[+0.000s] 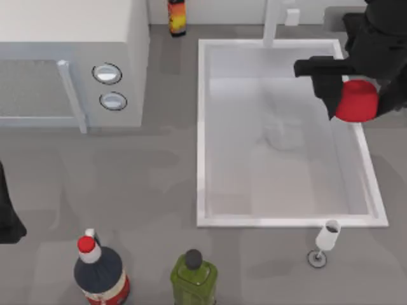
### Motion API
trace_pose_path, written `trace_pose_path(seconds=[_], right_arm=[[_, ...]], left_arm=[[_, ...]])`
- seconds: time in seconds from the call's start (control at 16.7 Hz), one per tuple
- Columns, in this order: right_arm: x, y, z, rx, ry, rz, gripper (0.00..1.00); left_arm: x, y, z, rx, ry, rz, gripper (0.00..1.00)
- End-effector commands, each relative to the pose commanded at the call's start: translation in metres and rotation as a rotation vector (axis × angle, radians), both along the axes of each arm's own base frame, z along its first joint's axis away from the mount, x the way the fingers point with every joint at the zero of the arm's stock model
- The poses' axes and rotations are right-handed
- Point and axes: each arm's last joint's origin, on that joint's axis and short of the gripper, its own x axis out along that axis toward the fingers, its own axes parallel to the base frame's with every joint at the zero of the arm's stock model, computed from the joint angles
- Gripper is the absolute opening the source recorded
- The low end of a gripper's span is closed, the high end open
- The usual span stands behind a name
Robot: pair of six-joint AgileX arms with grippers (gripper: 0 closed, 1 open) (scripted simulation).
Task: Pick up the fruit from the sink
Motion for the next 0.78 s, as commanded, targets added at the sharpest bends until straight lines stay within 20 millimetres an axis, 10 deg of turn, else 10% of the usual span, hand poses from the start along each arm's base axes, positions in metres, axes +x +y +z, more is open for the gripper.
trace_pose_path(seconds=[0.48,0.78], right_arm=[[-0.075,-0.126,-0.017,-0.008,0.064,-0.007,0.0],[-0.103,-0.152,-0.021,-0.002,0.053,-0.008,0.0]], left_arm=[[0.0,0.0,0.0,0.0,0.0,0.0,1.0],[0.0,0.0,0.0,0.0,0.0,0.0,1.0]])
